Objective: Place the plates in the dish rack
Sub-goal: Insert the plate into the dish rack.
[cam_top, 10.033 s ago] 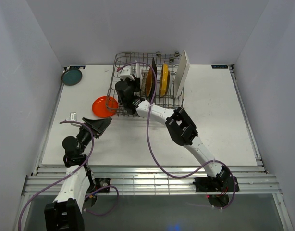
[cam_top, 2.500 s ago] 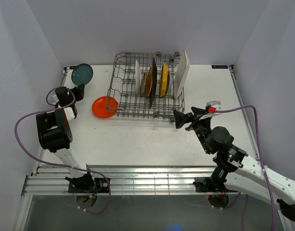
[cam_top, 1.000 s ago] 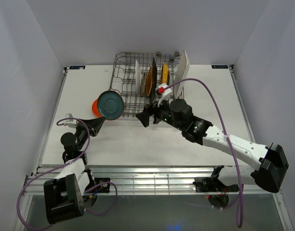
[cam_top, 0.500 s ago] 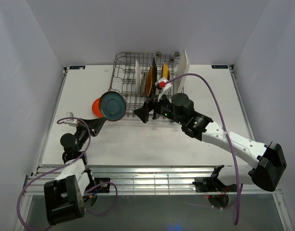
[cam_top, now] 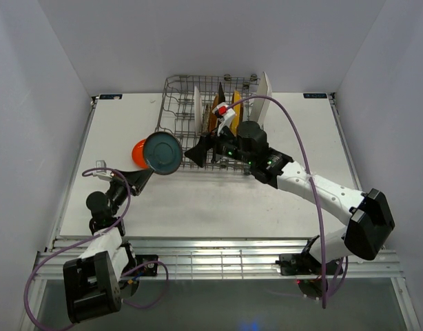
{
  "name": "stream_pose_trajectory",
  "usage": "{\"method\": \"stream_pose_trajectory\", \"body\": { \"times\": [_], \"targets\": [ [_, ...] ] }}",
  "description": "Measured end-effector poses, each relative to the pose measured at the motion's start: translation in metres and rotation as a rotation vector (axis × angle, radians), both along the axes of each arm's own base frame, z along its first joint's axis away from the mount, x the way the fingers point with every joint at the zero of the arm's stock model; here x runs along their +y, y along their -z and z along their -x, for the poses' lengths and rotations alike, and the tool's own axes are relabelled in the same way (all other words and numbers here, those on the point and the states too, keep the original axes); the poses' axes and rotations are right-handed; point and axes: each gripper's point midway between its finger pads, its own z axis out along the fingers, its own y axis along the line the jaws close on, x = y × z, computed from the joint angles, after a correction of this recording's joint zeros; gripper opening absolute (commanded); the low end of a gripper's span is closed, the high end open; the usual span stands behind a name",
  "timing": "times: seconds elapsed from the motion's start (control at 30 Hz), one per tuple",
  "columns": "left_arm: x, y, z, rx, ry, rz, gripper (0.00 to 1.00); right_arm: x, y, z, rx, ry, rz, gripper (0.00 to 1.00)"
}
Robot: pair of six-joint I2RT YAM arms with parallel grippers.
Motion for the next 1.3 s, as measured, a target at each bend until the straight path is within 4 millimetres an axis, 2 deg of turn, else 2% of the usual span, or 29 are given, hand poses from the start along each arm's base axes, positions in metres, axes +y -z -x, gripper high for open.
{"method": "stream_pose_trajectory", "body": {
  "times": [0.13,0.57,0.87,0.93,1.17,1.3],
  "targets": [
    [-0.003,-0.002,0.002,-0.012,0.015,-0.006,0.00,0.008,0.008,-0.006,0.017,-0.004,0.017,0.86],
    [-0.010,0.001,0.005,-0.006,0.049,-0.010,0.00,0.032,0.006,-0.020,0.034,-0.029,0.016,0.74],
    [-0.013,0.005,0.005,0.010,0.064,-0.009,0.00,0.038,0.013,-0.023,0.053,-0.033,0.029,0.65],
    [-0.014,0.005,0.005,0.012,0.068,-0.009,0.00,0.039,0.013,-0.023,0.055,-0.034,0.032,0.60],
    [-0.016,0.006,0.005,0.012,0.076,-0.011,0.00,0.043,0.021,-0.021,0.071,-0.041,0.049,0.57],
    [-0.017,0.006,0.006,0.012,0.080,-0.011,0.00,0.045,0.024,-0.021,0.076,-0.046,0.058,0.53]
  ]
}}
